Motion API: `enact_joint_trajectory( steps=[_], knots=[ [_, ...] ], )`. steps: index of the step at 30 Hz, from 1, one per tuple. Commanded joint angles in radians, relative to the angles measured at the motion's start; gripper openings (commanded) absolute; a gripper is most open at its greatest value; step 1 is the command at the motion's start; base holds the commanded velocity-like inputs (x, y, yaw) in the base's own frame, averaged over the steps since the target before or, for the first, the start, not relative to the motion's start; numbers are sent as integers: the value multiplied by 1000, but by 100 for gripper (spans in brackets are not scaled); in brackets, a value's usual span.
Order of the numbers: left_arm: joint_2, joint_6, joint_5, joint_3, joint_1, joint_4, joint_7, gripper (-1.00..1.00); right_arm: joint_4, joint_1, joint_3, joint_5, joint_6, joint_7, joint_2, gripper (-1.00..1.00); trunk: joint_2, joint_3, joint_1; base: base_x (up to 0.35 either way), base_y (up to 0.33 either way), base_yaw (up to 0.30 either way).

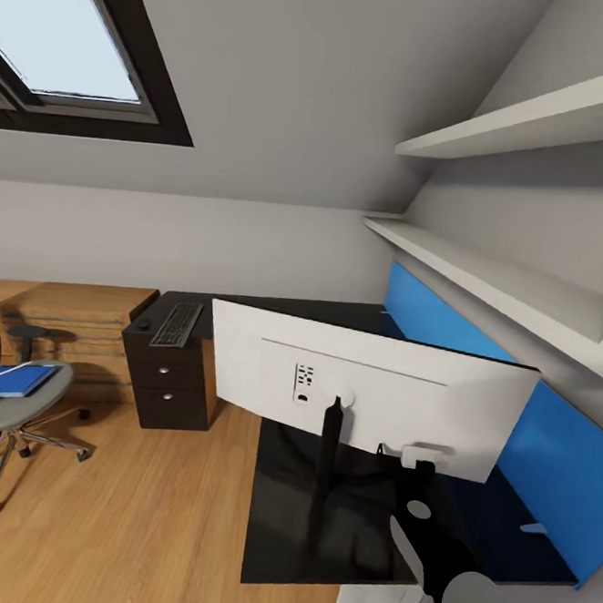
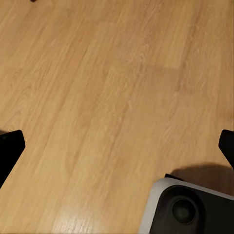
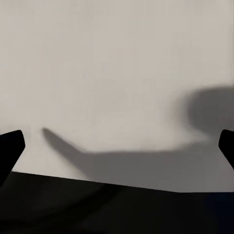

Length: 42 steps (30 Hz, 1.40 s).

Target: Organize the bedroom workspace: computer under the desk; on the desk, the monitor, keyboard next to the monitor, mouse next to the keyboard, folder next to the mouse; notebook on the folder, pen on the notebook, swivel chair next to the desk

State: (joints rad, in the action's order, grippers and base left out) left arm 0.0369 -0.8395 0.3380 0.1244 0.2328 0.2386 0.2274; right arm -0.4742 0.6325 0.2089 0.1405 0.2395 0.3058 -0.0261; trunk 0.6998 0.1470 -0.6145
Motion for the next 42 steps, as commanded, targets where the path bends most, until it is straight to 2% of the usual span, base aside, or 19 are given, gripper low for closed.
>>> enact_joint_trajectory(
  steps=[1, 42],
  knots=[
    [1, -1, 7, 9, 0, 2, 4, 100, 0, 1, 9, 10, 4, 6, -1, 100, 1, 1, 0, 11, 0, 0],
    [1, -2, 6, 11, 0, 2, 4, 100, -5, 1, 9, 8, 4, 7, -1, 100, 1, 1, 0, 102, -30, 0]
  ],
)
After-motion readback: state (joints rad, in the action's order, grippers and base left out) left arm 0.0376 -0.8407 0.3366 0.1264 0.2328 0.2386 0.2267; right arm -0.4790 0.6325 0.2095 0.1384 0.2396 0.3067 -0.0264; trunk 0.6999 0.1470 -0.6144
